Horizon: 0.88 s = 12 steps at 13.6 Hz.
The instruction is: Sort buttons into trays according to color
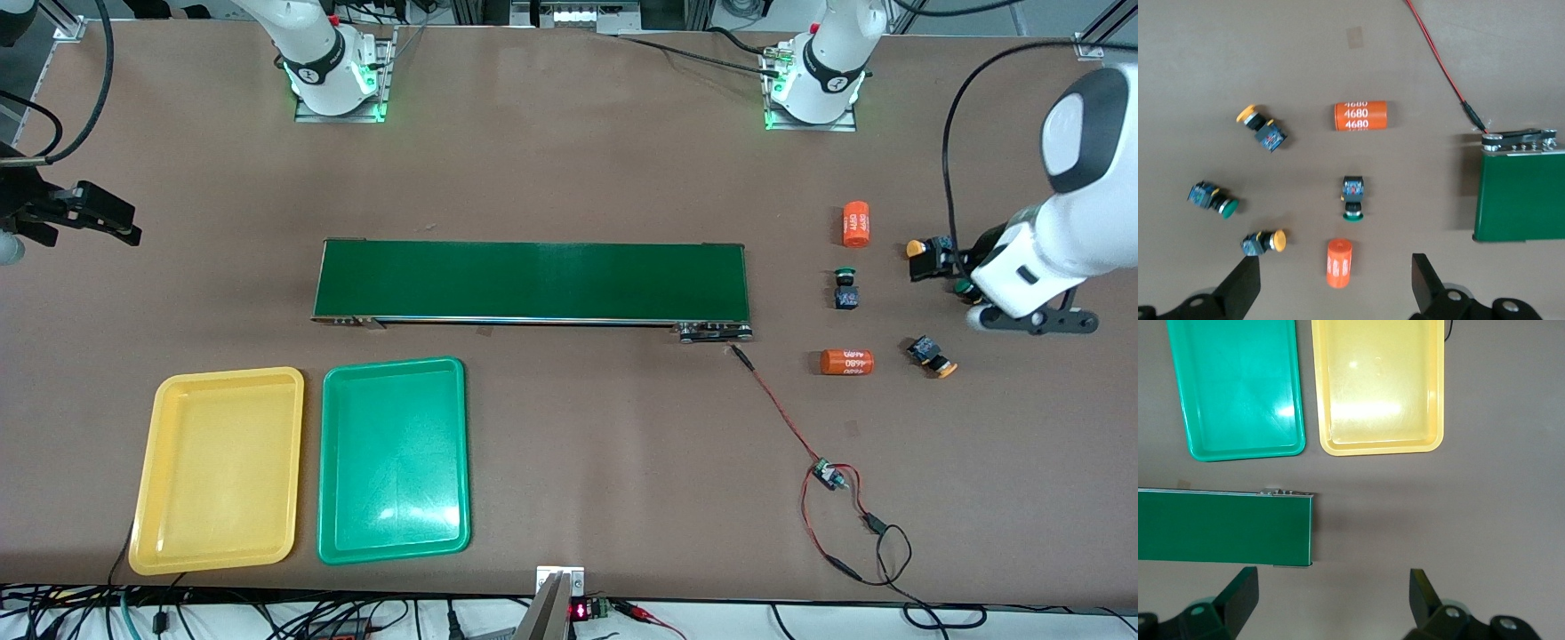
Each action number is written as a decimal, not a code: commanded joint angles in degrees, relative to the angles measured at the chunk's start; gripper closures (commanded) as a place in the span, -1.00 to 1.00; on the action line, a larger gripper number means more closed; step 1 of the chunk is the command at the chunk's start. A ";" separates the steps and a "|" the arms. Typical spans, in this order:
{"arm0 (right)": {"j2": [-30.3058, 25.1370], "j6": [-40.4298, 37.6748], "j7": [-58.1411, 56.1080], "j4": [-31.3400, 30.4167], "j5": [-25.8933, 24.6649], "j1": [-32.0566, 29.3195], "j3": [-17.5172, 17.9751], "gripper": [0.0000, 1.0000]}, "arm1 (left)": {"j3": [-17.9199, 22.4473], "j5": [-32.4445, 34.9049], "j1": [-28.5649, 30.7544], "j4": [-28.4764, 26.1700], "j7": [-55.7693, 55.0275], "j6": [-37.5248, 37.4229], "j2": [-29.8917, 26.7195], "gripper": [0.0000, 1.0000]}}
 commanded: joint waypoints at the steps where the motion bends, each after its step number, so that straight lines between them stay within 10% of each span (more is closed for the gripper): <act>1: -0.78 -0.57 0.42 -0.39 0.40 -0.70 0.73 -1.00 | -0.13 0.91 -0.07 1.20 10.79 3.95 3.33 -1.00; 12: -0.52 -0.57 0.42 -0.39 0.40 -0.79 0.73 -1.00 | -0.40 2.14 0.55 -9.69 58.29 24.69 10.19 -1.00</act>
